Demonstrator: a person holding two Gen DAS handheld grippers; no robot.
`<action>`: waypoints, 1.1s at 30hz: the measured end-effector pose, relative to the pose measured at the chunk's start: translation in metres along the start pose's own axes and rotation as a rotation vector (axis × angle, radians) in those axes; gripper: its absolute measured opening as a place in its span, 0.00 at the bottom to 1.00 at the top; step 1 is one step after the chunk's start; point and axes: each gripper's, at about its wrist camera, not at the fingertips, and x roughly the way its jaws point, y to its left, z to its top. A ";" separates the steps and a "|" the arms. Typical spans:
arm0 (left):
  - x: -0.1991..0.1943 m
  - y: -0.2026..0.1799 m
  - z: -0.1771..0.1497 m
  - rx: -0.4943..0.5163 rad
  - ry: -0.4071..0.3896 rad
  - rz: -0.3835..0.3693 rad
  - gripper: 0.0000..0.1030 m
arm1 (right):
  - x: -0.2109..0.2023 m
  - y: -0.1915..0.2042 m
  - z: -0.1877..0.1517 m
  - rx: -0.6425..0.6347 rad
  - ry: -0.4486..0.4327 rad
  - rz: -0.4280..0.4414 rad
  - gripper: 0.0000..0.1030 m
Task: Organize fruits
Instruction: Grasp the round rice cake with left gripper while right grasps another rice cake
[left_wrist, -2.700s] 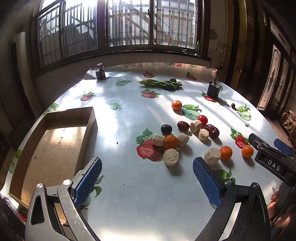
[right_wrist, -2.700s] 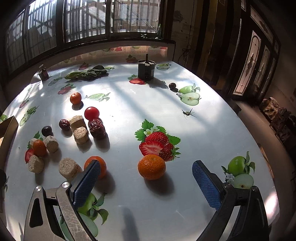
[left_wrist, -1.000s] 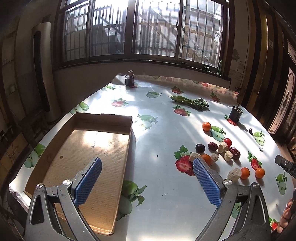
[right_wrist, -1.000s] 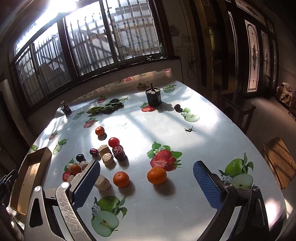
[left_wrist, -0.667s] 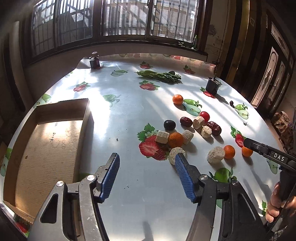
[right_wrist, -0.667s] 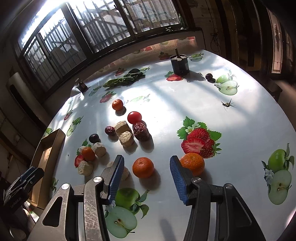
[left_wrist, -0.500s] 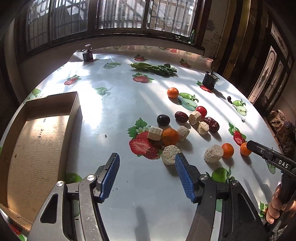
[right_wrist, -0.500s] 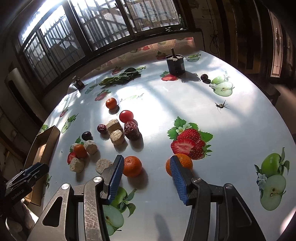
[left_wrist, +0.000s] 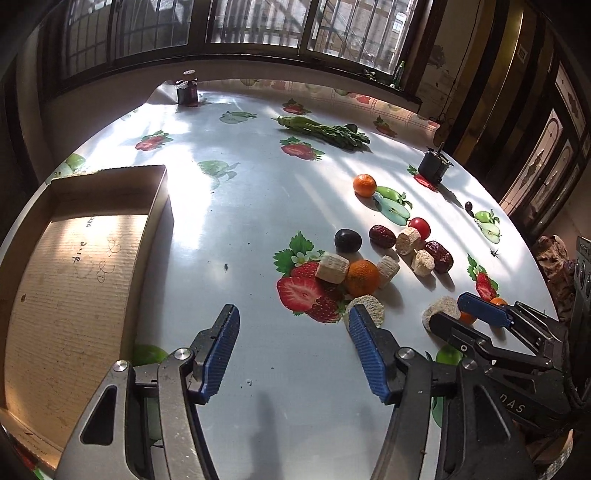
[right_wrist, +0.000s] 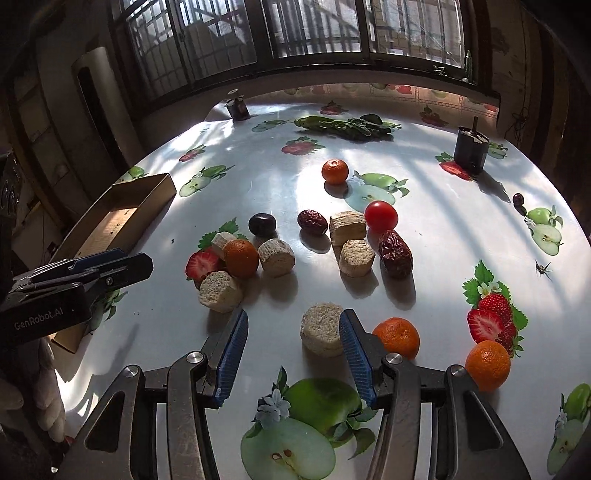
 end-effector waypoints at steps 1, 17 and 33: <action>0.003 -0.003 -0.001 0.003 0.011 -0.011 0.59 | 0.001 0.001 0.001 -0.001 -0.004 -0.007 0.54; 0.051 -0.051 -0.002 0.134 0.097 -0.019 0.48 | 0.001 -0.014 -0.007 0.027 -0.010 -0.065 0.54; 0.014 -0.025 -0.012 0.066 0.037 -0.039 0.27 | -0.004 -0.008 -0.010 0.079 -0.006 -0.024 0.38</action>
